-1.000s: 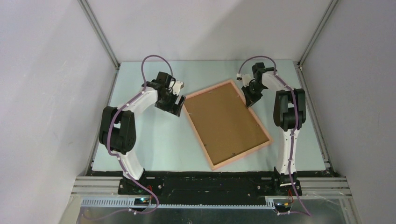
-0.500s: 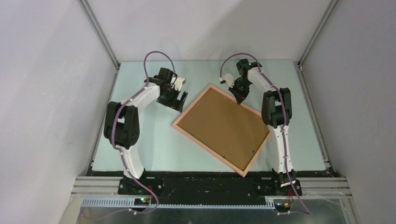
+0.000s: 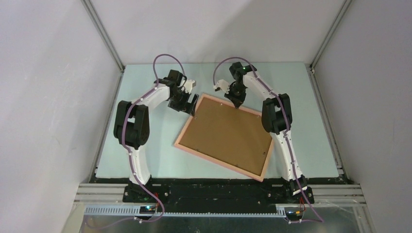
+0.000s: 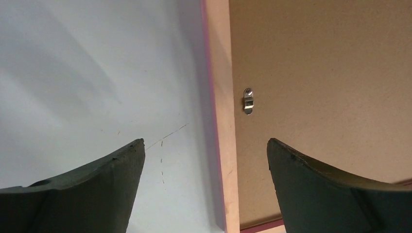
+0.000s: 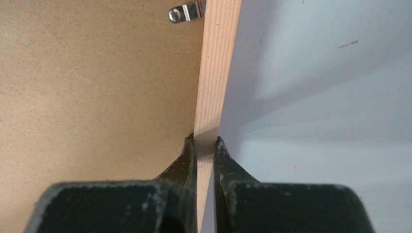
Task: Put the photo into the frame
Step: Adjust the photo frame at the center of the board, then install the photo frame at the center of the board.
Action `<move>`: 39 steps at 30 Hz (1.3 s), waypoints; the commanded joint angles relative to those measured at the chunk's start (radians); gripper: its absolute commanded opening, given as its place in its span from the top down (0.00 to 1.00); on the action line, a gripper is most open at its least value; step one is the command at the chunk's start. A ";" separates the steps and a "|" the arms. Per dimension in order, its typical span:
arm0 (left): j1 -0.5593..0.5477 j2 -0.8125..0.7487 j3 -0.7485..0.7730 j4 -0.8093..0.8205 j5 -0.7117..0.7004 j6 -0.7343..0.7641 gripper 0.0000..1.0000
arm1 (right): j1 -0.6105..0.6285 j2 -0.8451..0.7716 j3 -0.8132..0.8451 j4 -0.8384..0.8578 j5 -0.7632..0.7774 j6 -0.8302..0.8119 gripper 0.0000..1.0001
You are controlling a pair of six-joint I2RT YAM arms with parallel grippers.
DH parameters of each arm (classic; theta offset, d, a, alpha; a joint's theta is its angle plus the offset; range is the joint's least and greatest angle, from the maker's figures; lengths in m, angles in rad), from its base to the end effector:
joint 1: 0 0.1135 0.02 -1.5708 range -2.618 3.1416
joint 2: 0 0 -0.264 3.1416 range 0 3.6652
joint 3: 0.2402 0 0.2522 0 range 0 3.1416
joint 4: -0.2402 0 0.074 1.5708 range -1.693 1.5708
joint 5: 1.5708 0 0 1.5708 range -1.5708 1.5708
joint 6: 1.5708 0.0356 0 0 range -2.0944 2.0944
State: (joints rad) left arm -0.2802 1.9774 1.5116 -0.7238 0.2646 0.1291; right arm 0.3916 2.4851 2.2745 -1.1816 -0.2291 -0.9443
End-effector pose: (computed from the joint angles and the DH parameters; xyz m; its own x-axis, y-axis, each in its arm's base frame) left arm 0.3919 -0.1225 0.1990 -0.8382 0.3705 -0.4002 0.4723 0.8601 -0.1928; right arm 0.4595 0.1985 0.1752 -0.2020 -0.9369 -0.2852 -0.9766 0.2145 -0.0129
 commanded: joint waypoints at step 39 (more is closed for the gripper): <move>-0.091 0.128 0.099 -0.015 -0.135 -0.047 0.41 | 0.039 -0.036 -0.127 0.215 -0.099 0.096 1.00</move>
State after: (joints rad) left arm -0.3607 2.1017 1.5864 -0.7464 0.1589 0.0868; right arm 0.4103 2.4348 2.1754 -1.0645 -0.2626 -0.8684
